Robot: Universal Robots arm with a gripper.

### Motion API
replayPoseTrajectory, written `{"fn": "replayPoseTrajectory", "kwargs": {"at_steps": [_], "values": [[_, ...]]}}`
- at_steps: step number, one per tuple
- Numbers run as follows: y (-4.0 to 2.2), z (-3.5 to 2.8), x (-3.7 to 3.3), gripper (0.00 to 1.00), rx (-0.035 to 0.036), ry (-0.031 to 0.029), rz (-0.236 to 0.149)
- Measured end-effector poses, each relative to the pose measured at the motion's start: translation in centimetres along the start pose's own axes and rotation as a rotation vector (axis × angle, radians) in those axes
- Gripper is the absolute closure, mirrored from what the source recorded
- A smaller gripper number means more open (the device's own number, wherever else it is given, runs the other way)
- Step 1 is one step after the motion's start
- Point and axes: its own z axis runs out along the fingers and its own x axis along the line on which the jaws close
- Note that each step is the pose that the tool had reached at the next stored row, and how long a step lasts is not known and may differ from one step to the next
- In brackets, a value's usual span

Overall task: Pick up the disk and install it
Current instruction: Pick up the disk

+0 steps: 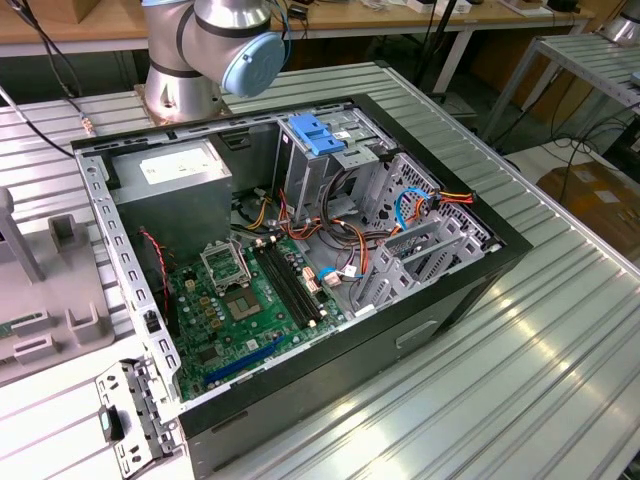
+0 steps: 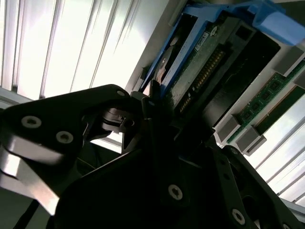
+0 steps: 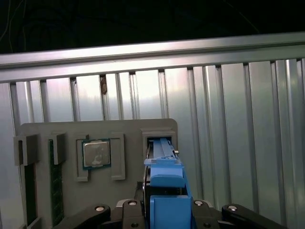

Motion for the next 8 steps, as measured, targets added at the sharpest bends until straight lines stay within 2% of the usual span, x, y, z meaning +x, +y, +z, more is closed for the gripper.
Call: {"fn": "replayPoseTrajectory", "kwargs": {"at_steps": [8], "values": [[-0.01,-0.66,-0.03,0.64,0.0001,-0.0001,0.000]]}}
